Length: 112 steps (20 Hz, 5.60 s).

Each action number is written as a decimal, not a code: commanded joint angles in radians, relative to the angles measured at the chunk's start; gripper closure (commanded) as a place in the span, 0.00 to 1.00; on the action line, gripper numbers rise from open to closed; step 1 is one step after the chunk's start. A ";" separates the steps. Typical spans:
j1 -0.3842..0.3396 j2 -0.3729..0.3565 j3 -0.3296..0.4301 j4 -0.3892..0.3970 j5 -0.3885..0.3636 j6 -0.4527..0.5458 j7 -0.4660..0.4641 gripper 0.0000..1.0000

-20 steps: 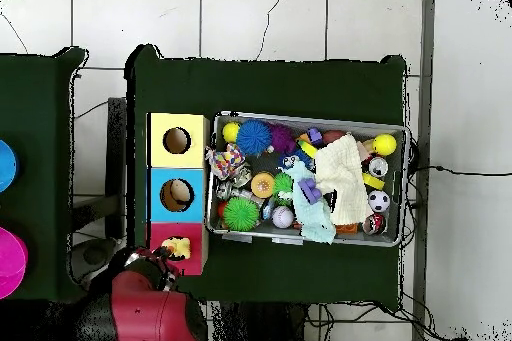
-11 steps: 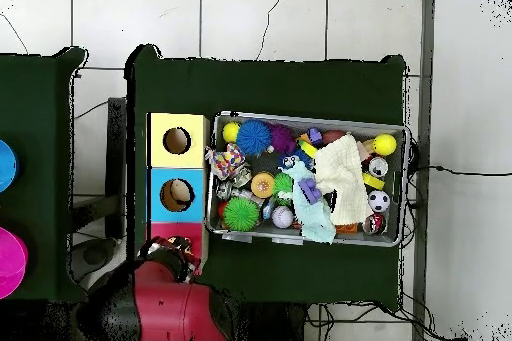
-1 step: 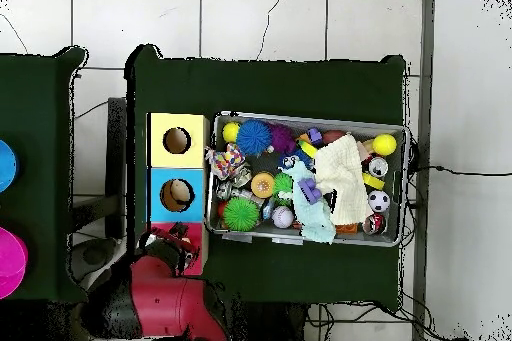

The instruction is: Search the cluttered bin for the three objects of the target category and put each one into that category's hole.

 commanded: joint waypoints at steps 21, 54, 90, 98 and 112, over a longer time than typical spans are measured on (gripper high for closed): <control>-0.118 0.152 0.208 0.086 0.006 -0.082 0.154 1.00; -0.070 0.089 0.178 0.097 0.054 0.055 0.171 1.00; -0.076 -0.014 0.078 -0.035 -0.075 0.243 -0.027 1.00; 0.029 -0.029 -0.096 -0.156 -0.199 0.291 -0.024 1.00; -0.340 -0.051 0.177 -0.043 -0.314 0.122 -0.096 1.00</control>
